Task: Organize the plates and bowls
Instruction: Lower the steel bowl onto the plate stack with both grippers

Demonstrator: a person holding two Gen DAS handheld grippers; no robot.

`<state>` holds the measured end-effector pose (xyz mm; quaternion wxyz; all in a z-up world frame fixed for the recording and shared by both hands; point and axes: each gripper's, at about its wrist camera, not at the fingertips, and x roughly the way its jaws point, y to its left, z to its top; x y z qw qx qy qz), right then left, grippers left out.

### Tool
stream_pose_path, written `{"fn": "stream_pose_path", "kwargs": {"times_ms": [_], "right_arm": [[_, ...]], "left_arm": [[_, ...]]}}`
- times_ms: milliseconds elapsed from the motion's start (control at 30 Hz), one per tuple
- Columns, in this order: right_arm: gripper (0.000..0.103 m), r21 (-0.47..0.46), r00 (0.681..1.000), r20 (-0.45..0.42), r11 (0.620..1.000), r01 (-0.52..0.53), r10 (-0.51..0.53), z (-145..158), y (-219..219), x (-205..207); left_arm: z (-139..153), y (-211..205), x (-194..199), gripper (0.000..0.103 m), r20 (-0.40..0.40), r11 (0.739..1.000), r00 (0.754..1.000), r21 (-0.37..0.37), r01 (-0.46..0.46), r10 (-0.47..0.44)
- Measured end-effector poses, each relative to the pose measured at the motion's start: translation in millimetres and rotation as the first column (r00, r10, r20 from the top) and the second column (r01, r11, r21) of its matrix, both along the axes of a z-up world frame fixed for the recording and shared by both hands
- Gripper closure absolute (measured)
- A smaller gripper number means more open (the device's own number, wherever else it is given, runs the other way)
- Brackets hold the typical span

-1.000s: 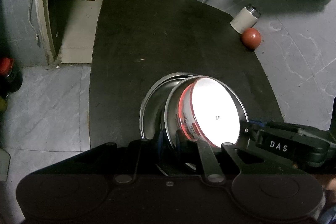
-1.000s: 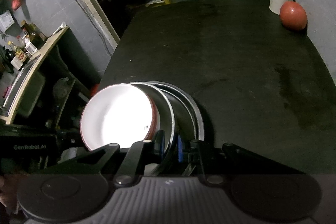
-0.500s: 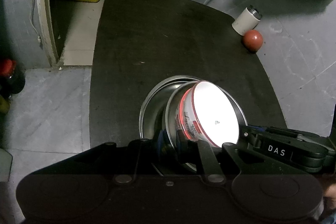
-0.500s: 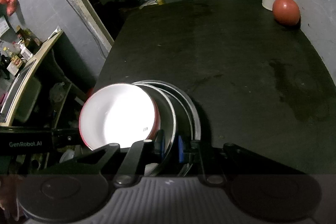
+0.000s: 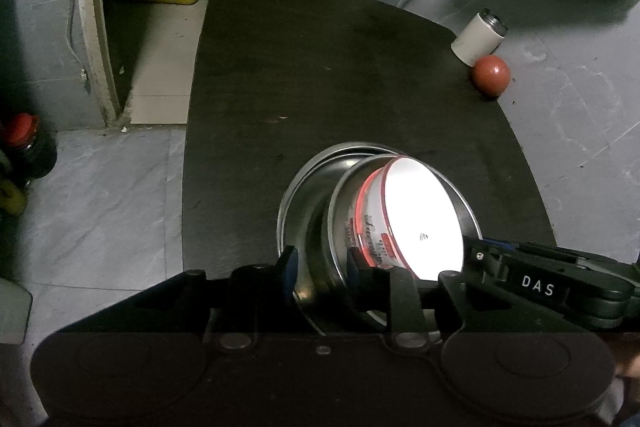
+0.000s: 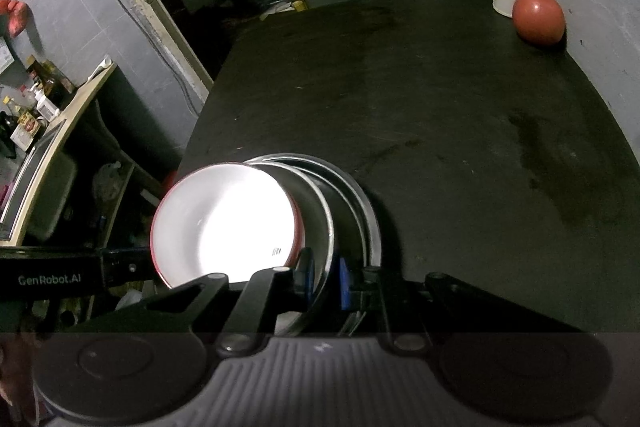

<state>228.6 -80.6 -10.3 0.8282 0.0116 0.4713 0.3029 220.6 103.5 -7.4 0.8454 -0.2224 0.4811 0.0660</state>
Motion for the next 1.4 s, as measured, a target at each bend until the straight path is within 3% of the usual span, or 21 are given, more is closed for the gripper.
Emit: {"fn": "stream_pose_path", "kwargs": {"times_ms": [633, 1000, 1133, 1400], "right_arm": [[0.082, -0.001, 1.000, 0.009, 1.000, 0.017, -0.017, 2, -4, -2], [0.080, -0.003, 1.000, 0.020, 1.000, 0.023, -0.023, 3, -6, -5], [0.066, -0.017, 0.998, 0.040, 0.999, 0.045, -0.044, 4, -9, -8], [0.053, 0.008, 0.996, 0.039, 0.997, 0.082, -0.083, 6, -19, -11]], "left_arm": [[2, -1, -2, 0.072, -0.003, 1.000, 1.000, 0.015, -0.009, 0.009], [5, -1, -7, 0.055, 0.009, 0.999, 1.000, 0.039, -0.026, 0.026], [7, -2, -8, 0.052, 0.011, 0.999, 1.000, 0.046, -0.026, 0.026], [10, -3, -11, 0.046, 0.016, 0.998, 1.000, 0.058, -0.024, 0.023]]}}
